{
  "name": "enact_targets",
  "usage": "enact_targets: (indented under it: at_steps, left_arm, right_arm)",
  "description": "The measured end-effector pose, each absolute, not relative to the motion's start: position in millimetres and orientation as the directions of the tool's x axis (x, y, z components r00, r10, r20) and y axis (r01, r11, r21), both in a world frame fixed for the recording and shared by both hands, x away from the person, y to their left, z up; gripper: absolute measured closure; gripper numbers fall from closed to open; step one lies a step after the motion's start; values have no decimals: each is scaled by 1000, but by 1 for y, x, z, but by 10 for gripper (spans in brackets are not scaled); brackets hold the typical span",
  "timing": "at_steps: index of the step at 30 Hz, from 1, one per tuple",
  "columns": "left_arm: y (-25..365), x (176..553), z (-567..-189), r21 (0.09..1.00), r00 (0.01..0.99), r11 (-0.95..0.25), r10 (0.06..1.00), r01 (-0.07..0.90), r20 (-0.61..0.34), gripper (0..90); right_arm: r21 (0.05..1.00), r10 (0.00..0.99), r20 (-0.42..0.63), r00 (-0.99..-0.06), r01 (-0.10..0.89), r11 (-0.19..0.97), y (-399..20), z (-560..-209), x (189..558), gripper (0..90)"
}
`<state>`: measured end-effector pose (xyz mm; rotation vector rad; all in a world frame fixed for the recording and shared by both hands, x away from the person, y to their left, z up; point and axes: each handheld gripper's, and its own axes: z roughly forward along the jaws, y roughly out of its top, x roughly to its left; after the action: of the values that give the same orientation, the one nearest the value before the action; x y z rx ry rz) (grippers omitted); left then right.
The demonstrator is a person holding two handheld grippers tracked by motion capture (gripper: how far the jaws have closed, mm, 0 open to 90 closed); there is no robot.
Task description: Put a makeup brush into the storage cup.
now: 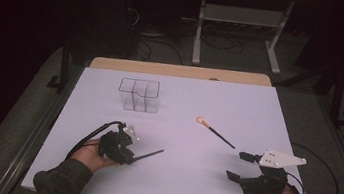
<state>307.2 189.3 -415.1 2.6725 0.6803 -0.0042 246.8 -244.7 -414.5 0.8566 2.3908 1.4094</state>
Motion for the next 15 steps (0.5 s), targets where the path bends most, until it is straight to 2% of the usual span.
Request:
enact_targets:
  at_steps: [10, 15]
  left_arm:
    - [185, 309, -417, 334, 883, -820, 459, 464, -101, 755]
    - [181, 306, -418, 327, 887, -832, 458, 449, -52, 804]
  right_arm:
    - [858, 589, 88, -804, 361, 365, -246, -414, 247, 208]
    - [856, 585, 82, -807, 358, 374, -244, -414, 247, 214]
